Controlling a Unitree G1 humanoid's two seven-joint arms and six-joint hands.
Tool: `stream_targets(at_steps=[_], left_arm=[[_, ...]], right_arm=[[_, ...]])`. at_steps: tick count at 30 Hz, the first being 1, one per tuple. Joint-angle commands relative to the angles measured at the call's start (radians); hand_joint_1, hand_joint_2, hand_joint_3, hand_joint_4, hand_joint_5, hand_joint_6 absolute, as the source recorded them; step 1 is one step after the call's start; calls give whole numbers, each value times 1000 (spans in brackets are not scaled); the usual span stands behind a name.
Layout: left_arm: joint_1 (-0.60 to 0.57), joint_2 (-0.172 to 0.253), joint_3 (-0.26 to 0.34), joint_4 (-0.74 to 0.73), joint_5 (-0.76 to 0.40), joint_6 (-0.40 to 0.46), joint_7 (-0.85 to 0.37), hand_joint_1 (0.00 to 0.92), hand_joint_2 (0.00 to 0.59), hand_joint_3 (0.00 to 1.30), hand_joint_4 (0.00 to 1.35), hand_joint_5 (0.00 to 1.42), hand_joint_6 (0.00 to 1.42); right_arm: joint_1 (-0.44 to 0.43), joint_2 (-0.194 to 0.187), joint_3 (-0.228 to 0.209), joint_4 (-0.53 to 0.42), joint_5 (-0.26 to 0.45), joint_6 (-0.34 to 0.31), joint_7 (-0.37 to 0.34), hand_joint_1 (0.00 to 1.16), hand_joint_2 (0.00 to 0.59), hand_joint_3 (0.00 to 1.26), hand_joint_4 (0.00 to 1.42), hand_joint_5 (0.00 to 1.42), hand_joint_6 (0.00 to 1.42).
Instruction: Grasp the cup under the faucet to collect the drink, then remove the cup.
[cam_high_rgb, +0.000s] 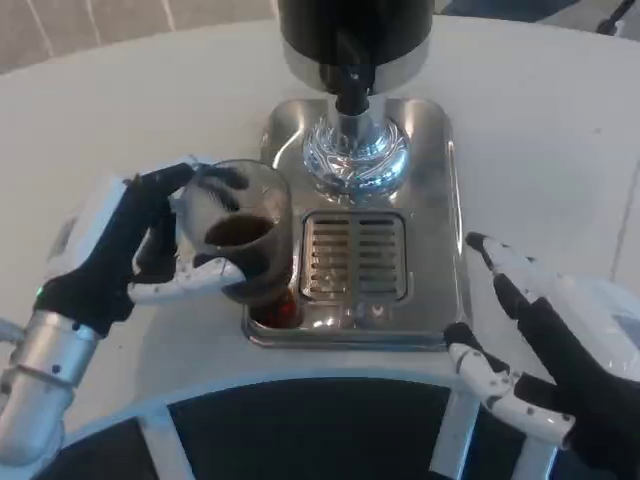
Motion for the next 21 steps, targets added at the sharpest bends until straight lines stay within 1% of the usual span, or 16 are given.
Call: stream_targets(at_steps=[1,3,6,9,15,21], left_arm=[[56,24,40,-96,-59,-24,-35,597,55,952,1152,1362,1424],[86,29,52,-136,-72,-17,-54,597,55,952,1152,1362,1424],[137,37,75,-200,-89,-4,-83,598,54,952,1152,1362,1424],[172,41,91,-248,-102,10,-104,595,51,952,1152,1362,1424],[232,42,129,-331,-113,38,-132,592,46,952,1152,1362,1424],[289,37,167,-406,-120,63,-144,594,41,952,1152,1362,1424]], right_arm=[[-16,-21,-5,11,14,-27,2,238,485,0,0,0,0],[-23,-34,-6,19,23,-36,8,134,474,0,0,0,0],[-27,-67,2,28,23,-70,18,116,475,0,0,0,0],[-21,-89,7,30,24,-92,22,112,481,0,0,0,0],[-8,-107,15,25,25,-118,21,105,488,0,0,0,0],[-15,-104,35,18,14,-139,25,103,497,0,0,0,0]])
